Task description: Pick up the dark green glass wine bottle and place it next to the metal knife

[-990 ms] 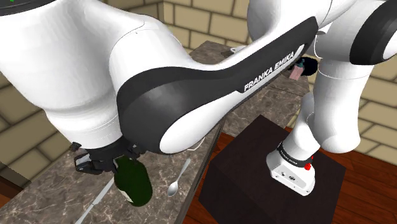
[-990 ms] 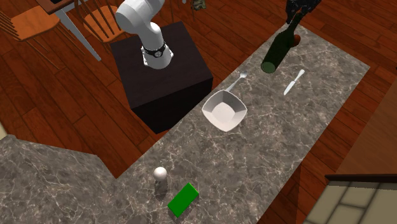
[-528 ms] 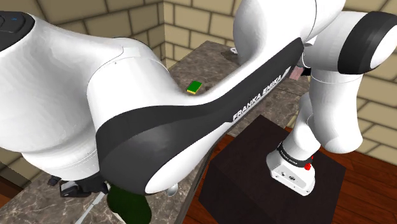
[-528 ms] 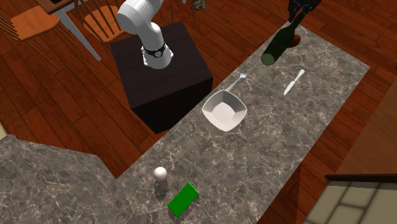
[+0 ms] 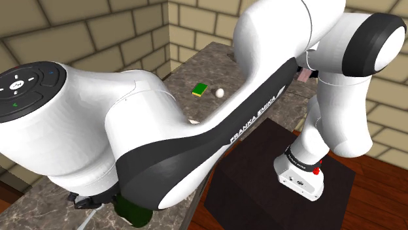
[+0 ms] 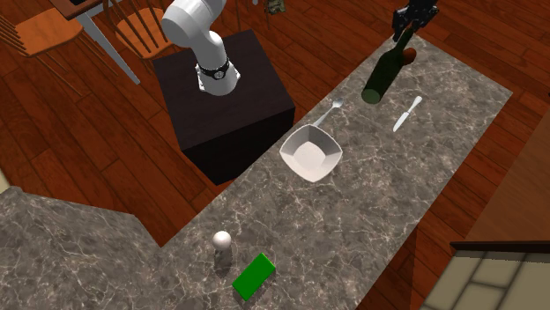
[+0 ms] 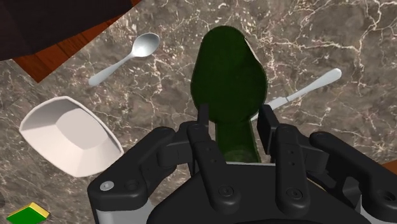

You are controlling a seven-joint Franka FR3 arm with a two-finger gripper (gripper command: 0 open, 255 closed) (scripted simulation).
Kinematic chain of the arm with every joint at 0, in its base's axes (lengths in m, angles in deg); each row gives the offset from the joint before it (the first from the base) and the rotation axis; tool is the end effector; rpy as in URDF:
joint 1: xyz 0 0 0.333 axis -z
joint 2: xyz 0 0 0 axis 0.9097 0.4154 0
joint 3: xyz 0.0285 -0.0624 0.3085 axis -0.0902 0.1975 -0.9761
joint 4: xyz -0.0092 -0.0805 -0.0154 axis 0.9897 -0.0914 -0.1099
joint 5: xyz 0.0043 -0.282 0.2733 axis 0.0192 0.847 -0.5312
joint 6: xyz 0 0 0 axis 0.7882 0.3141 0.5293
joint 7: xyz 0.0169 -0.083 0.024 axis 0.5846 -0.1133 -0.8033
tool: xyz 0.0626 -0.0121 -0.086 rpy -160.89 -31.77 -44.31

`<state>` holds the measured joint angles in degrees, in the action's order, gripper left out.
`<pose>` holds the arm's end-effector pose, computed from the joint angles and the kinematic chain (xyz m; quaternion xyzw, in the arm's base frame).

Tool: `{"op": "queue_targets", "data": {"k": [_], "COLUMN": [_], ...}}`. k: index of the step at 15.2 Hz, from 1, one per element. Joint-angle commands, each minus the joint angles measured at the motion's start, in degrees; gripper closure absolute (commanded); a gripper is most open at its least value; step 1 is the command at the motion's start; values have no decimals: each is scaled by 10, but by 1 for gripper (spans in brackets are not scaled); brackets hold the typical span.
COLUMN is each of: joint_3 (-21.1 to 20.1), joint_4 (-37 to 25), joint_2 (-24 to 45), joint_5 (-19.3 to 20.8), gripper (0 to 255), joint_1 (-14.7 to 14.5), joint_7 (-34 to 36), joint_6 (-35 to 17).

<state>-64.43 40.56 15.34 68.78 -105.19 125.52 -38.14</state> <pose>0.2729 0.6194 0.4116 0.9927 -0.1063 0.0508 0.0248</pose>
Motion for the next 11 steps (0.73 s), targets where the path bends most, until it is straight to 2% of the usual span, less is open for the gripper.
{"op": "queue_targets", "data": {"k": [1, 7, 8, 11], "joint_3": [1, 1, 1, 1], "joint_4": [2, 2, 2, 2], "joint_2": [3, 3, 3, 3], "joint_5": [2, 2, 2, 2], "gripper": [255, 255, 0, 0], "joint_1": [-1, -1, -1, -1], "joint_7": [2, 2, 2, 1], "joint_6": [-5, -5, -5, -5]}}
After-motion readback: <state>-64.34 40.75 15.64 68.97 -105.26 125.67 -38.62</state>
